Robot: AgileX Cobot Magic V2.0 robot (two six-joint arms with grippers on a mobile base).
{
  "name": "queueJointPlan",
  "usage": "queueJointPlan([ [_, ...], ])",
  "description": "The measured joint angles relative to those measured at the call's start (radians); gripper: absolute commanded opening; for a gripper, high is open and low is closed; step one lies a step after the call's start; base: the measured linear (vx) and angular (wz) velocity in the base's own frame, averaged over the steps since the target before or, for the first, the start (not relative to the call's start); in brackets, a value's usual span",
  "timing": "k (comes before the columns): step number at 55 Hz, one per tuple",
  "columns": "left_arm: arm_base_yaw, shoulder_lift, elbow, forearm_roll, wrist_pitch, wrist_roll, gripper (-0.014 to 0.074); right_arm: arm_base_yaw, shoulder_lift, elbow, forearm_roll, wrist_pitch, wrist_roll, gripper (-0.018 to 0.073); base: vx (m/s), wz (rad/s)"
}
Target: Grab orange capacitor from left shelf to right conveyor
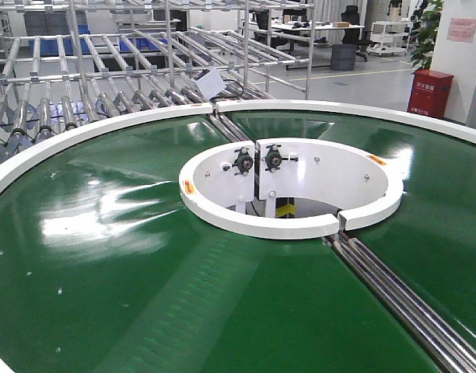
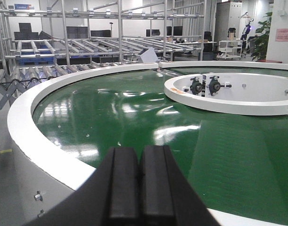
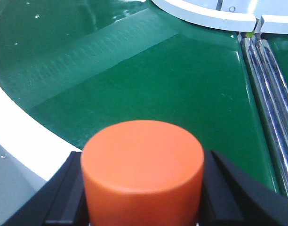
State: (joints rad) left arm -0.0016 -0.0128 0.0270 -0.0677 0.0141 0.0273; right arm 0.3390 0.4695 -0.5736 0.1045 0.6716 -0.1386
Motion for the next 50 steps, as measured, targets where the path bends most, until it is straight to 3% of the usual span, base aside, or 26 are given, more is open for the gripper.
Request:
queueJointPlan([
  [19,0.000,0.000,0.000,0.000,0.000,0.000,-0.0006,0.000,0.000,0.000,0.000,-0.007,0.000,0.0326,0.00,0.00],
  [27,0.000,0.000,0.000,0.000,0.000,0.000,-0.0006,0.000,0.034,0.000,-0.015,-0.088,0.019,0.0326,0.00,0.00],
  [50,0.000,0.000,0.000,0.000,0.000,0.000,-0.0006,0.000,0.560,-0.166,-0.067,-0.408,0.063,0.0326,0.00,0.00],
])
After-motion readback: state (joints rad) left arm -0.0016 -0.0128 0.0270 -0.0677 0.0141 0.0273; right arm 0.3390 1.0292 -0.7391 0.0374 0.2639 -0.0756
